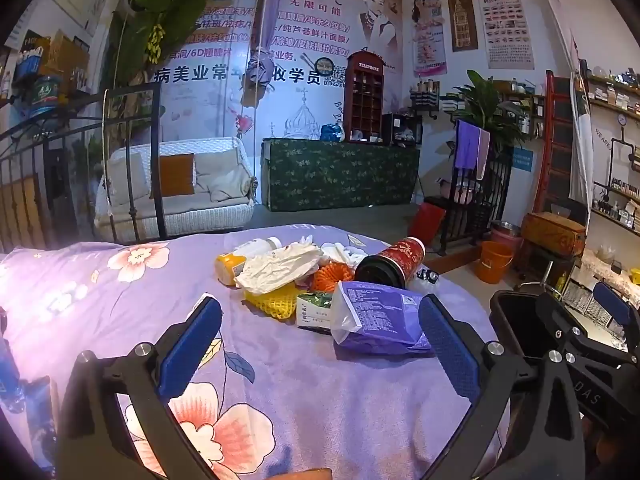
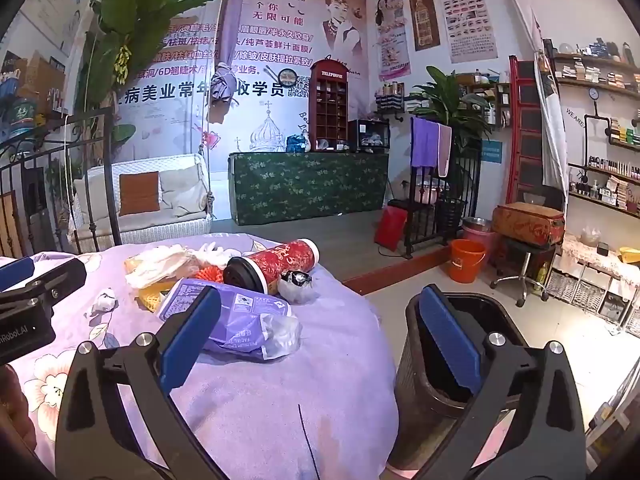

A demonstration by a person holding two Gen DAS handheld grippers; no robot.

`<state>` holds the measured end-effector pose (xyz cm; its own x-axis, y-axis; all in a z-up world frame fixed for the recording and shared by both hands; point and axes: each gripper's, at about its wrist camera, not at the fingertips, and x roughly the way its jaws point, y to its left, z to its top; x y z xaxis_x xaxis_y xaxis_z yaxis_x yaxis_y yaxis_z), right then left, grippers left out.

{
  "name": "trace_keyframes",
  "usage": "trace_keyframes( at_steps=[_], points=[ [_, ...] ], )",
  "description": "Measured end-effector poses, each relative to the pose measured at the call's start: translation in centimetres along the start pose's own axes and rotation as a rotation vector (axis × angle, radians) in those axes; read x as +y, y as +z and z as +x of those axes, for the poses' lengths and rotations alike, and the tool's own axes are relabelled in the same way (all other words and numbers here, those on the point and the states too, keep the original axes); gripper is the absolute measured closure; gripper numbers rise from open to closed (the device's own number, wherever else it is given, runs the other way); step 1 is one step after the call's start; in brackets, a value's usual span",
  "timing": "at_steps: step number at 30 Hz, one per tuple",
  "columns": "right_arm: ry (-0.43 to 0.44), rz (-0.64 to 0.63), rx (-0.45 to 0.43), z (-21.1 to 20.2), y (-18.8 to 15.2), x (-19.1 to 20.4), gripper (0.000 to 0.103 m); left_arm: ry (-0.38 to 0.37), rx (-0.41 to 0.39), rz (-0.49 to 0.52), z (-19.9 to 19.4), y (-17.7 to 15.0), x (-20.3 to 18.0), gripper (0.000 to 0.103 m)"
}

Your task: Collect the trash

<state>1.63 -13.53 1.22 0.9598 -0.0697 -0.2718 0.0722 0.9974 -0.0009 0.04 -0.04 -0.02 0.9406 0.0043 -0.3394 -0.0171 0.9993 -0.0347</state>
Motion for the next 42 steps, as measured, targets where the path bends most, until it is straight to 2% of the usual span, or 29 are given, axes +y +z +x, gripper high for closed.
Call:
trace_keyframes(
  at_steps=[9, 42],
  points=[
    [-0.012, 0.000, 0.007, 0.0, -0.4, -0.3, 0.005, 0.003, 0.022, -0.015, 1.2, -0.5, 0.2, 0.006],
    [-0.019, 0.008, 0.039, 0.5, -0.7, -0.4, 0.005, 0.008, 0.066, -0.018, 1.3, -0.3, 0.2, 0.006]
  ],
)
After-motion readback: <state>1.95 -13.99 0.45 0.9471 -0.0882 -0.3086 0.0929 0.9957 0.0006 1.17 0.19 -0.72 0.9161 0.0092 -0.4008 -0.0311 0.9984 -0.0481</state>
